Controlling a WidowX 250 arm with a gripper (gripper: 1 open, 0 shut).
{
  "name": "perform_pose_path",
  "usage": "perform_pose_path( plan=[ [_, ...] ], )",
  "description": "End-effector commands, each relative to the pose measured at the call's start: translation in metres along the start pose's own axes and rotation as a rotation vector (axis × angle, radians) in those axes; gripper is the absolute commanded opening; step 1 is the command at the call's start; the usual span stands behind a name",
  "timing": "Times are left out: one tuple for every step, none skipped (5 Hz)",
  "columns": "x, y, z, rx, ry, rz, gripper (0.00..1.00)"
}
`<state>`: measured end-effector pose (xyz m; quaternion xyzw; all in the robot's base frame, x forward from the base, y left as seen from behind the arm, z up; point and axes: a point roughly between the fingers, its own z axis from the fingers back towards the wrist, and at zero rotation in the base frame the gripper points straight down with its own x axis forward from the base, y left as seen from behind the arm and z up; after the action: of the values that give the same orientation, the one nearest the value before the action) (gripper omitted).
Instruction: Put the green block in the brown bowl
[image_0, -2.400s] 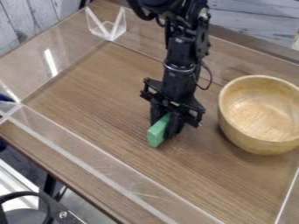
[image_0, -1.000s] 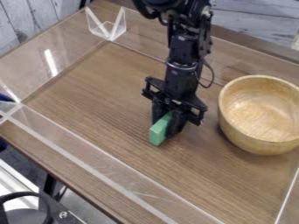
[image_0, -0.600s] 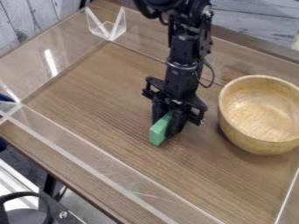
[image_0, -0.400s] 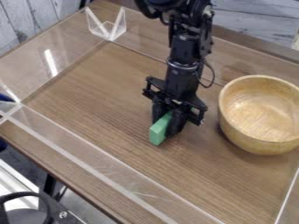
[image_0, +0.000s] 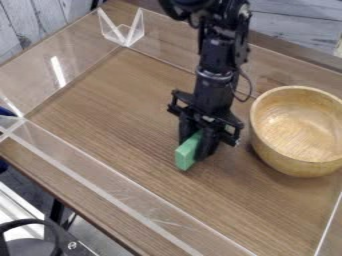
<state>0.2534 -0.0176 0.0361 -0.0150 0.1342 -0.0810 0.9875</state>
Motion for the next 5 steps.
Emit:
perform_pose_path(
  plan=[
    [0.011,-0.005,0.045,0.012,-0.122,-0.008,0.00],
    [0.020,-0.017,0.070,0.015,-0.156,-0.017,0.00],
    [0.037,-0.038,0.081,0.012,-0.172,-0.050,0.00],
    [0.053,-0.062,0.087,0.009,-0.178,-0.089,0.00],
    [0.068,-0.076,0.084,0.004,-0.174,-0.120,0.00]
  ],
)
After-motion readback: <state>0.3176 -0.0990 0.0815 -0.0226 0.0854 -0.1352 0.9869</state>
